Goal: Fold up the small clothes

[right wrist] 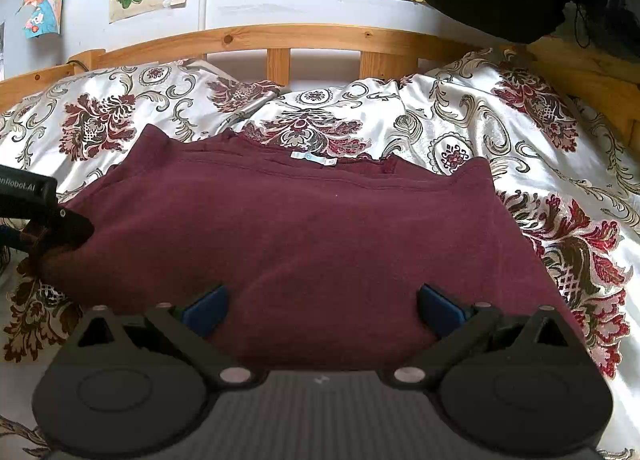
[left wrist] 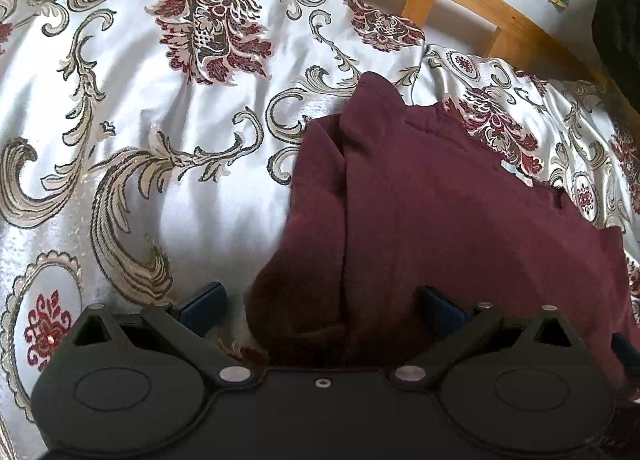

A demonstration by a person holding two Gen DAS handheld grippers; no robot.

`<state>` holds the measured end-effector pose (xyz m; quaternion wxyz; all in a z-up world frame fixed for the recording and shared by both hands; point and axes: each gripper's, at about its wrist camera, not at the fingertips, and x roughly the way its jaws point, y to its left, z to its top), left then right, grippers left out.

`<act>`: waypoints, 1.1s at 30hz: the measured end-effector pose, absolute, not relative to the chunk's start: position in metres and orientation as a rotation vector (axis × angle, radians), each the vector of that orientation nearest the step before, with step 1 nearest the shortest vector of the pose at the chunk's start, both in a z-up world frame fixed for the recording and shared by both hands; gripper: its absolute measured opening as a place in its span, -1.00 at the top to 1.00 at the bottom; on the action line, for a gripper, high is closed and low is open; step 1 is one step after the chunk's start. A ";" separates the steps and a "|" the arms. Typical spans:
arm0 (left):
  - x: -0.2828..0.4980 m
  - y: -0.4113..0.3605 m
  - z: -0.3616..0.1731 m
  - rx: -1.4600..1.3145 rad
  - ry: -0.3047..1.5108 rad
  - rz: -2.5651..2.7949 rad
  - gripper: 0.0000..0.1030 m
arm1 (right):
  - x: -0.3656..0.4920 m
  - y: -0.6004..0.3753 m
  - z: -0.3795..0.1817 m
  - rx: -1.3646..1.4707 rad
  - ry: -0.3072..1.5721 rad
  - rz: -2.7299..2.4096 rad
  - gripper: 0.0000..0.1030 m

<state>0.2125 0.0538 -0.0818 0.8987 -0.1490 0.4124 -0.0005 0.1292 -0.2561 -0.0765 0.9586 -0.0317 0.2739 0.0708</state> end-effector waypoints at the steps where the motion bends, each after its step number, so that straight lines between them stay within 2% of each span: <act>1: 0.213 0.056 -0.082 -0.328 0.851 0.000 -0.97 | 0.129 -0.256 -0.077 -0.064 0.556 0.144 -0.99; 3: 0.213 0.057 -0.081 -0.348 0.845 0.000 -0.91 | 0.129 -0.256 -0.077 -0.064 0.556 0.144 -0.99; 8: 0.210 0.053 -0.074 -0.306 0.843 -0.029 -0.50 | 0.129 -0.256 -0.077 -0.063 0.555 0.144 -0.99; 11: 0.208 0.058 -0.071 -0.365 0.824 -0.013 -0.08 | 0.129 -0.257 -0.077 -0.062 0.556 0.145 -0.99; 13: 0.205 0.060 -0.067 -0.401 0.791 -0.036 0.36 | 0.129 -0.257 -0.077 -0.061 0.556 0.146 -0.99; 16: 0.201 0.047 -0.057 -0.334 0.742 -0.058 0.62 | 0.129 -0.258 -0.075 -0.053 0.557 0.151 -0.99; 23: 0.202 0.017 -0.025 -0.319 0.662 -0.164 0.68 | 0.127 -0.267 -0.061 -0.028 0.562 0.133 -1.00; 27: 0.204 -0.006 -0.009 -0.304 0.639 -0.260 0.76 | 0.123 -0.279 -0.045 -0.063 0.469 0.035 -1.00; 33: 0.211 -0.057 -0.013 -0.225 0.707 -0.435 0.81 | 0.135 -0.327 -0.030 0.016 0.426 -0.114 -1.00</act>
